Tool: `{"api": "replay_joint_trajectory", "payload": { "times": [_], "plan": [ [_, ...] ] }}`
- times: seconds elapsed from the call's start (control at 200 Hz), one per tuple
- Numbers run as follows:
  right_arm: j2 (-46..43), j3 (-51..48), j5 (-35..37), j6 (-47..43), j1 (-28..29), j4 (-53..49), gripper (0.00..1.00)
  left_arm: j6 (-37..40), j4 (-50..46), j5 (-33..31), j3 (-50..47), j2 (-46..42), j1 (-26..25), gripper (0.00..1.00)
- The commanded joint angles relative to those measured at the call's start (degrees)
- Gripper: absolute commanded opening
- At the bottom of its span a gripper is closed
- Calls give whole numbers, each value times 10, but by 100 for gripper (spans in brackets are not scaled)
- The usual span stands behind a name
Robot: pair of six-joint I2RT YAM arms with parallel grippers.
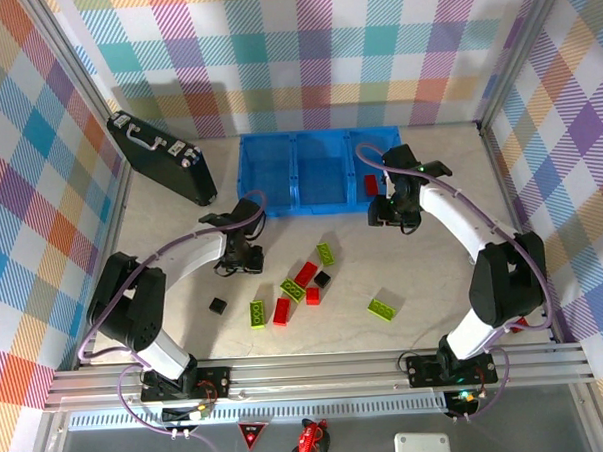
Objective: Sort the legos into containers by color
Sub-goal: Pick up the lego from the center of the table, then place the lego in the container.
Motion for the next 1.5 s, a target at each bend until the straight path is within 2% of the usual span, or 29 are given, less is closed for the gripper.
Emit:
{"api": "replay_joint_trajectory", "payload": {
  "times": [0.0, 0.225, 0.55, 0.815, 1.495],
  "plan": [
    [-18, -2, -1, 3, 3, -17, 55, -7, -26, 2, 27, -27, -8, 29],
    [-29, -10, 0, 4, 3, -17, 55, 2, -42, -11, 66, -29, -8, 29],
    [-60, -38, 12, 9, 4, -20, 55, 20, -61, -33, 171, 37, -7, 29],
    [-89, -70, 13, 19, 3, -21, 55, 25, -69, -51, 275, 111, -1, 30],
    [-206, -145, 24, 59, 3, -58, 55, 55, -84, -22, 525, 342, 65, 31]
  ]
}}
